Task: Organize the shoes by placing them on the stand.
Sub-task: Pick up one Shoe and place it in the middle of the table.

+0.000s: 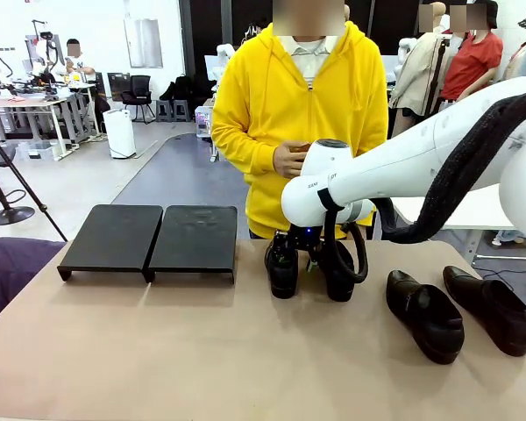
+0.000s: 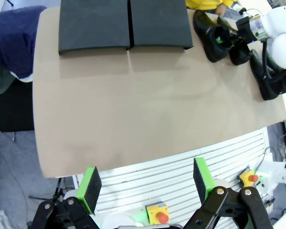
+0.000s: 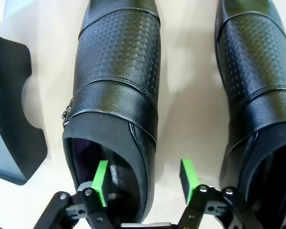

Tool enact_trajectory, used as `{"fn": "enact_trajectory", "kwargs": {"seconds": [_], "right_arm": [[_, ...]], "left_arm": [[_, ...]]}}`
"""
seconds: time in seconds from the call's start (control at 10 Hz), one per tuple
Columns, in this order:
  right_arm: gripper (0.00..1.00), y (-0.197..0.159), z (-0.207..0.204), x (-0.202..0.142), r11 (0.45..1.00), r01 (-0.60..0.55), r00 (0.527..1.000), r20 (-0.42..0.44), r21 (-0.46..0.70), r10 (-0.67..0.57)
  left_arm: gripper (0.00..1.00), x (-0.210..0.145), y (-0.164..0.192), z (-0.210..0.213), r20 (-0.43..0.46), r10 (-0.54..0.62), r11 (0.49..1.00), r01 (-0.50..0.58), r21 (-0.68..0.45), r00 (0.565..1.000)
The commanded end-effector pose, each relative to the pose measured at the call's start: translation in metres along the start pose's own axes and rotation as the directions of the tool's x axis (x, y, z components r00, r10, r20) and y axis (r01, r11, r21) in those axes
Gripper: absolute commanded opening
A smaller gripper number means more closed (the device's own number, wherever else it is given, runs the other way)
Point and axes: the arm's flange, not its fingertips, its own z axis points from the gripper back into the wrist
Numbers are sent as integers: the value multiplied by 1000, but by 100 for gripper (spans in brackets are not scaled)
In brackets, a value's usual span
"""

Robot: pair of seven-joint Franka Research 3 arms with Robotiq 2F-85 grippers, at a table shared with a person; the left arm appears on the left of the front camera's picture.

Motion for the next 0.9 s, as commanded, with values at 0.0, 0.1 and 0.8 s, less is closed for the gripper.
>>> {"fn": "enact_trajectory", "kwargs": {"seconds": [0.0,0.1,0.8], "right_arm": [[0,7,2,4,999,34,999,-21,4,-34],[0,9,4,3,1000,28,999,-16,-2,-28],[0,9,28,-8,1000,26,999,-25,15,-25]], "left_arm": [[100,1,1,-1,11,-4,1000,4,-10,1000],[100,1,1,-1,11,-4,1000,4,-10,1000],[100,1,1,-1,11,-4,1000,4,-10,1000]]}}
